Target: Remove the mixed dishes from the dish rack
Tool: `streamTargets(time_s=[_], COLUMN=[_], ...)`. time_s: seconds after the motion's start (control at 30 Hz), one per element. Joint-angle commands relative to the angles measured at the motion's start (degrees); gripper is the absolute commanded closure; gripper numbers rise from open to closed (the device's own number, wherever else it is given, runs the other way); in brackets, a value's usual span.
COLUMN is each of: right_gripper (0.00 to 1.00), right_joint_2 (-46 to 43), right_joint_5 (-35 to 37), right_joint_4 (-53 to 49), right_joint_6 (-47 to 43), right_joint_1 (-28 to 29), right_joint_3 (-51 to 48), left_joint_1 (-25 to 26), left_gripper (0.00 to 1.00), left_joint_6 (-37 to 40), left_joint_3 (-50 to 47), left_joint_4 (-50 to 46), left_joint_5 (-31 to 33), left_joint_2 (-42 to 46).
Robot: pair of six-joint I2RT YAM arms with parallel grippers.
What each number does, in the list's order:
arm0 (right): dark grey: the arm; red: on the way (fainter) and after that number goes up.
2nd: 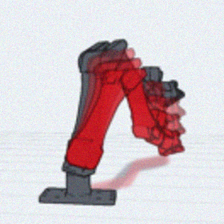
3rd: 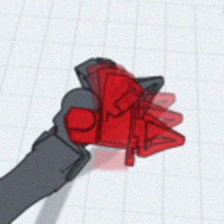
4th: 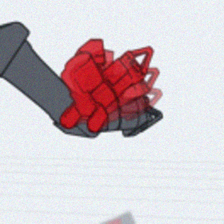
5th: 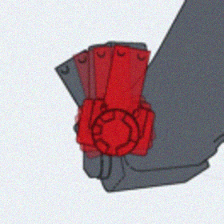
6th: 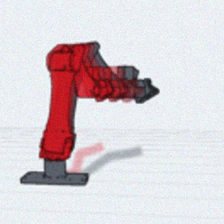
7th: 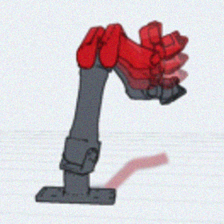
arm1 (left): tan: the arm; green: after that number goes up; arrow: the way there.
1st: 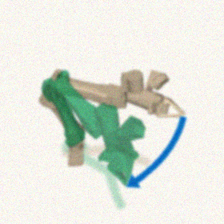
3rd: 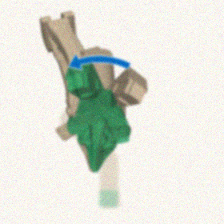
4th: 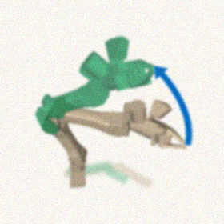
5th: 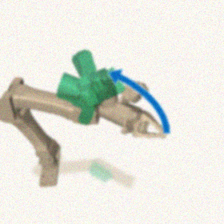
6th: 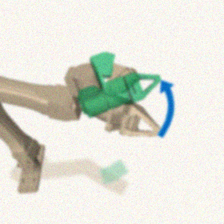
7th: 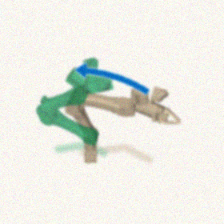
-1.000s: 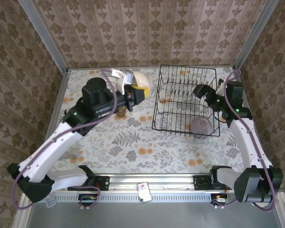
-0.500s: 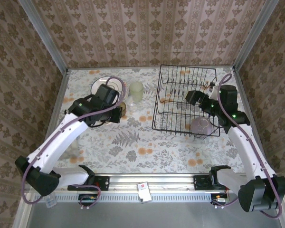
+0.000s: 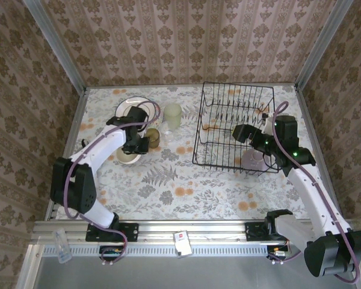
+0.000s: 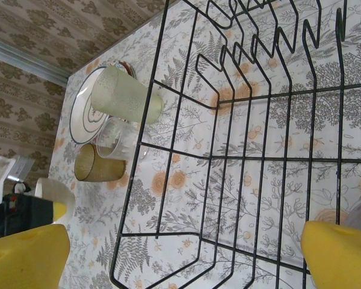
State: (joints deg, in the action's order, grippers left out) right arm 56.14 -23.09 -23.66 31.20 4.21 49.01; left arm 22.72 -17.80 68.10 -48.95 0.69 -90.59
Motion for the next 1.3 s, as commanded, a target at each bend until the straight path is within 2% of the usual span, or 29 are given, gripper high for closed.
streamTargets(time_s=[0.0, 0.3, 0.83, 1.27], right_gripper=[0.00, 0.00, 0.00, 0.00], right_joint_2=[-1.0, -1.7, -2.0, -2.2], right_joint_5=[0.5, 0.0, -0.1, 0.2], right_joint_4=[-2.0, -2.6, -2.7, -2.7], right_joint_6=[-1.5, -1.9, -1.9, -1.9], right_joint_1=[0.6, 1.2, 1.8, 2.1], right_joint_3=[-1.0, -1.9, -2.5, -2.8], left_joint_1=[-1.8, -4.2, -5.4, -5.8], left_gripper=[1.00, 1.00, 1.00, 0.83], left_joint_6=[2.0, 2.3, 3.1, 3.2], left_joint_3=[0.3, 4.8, 9.0, 8.9], left_joint_4=[3.4, 4.6, 4.8, 5.0], left_joint_5=[1.7, 3.9, 6.1, 6.7], left_joint_2=[-2.0, -7.9, -14.4, -15.3])
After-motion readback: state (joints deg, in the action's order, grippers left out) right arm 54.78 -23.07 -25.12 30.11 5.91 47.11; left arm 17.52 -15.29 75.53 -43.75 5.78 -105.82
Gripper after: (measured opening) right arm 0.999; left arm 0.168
